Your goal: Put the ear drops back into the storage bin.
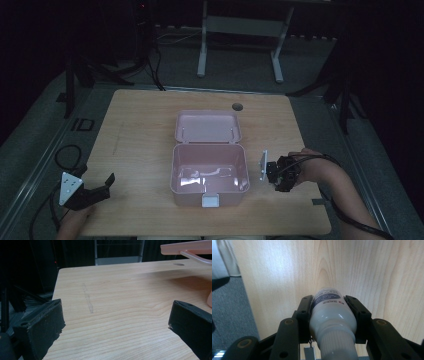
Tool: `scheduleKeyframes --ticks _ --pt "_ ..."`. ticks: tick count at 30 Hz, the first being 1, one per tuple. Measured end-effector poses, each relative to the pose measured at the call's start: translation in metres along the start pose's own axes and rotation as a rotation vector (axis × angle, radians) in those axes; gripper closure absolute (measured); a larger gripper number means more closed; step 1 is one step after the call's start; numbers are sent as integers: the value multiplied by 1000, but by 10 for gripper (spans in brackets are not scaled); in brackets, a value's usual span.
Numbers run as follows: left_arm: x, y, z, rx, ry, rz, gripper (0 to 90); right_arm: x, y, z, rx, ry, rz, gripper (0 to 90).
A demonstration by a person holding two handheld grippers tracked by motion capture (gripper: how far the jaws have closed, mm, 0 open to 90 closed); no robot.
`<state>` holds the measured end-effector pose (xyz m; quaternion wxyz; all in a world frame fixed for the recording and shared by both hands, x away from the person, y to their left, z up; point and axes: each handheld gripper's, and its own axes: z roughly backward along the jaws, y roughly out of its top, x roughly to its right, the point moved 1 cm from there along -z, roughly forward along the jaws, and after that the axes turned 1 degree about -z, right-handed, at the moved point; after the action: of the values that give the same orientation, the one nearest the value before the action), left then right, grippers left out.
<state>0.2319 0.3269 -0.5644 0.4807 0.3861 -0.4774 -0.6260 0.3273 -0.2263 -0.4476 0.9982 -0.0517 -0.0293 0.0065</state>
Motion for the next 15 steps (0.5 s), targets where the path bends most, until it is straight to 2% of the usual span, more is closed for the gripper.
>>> scheduleKeyframes --ticks 15 --pt "0 0 0 0 0 1 3 -4 12 55 49 -17 11 598"
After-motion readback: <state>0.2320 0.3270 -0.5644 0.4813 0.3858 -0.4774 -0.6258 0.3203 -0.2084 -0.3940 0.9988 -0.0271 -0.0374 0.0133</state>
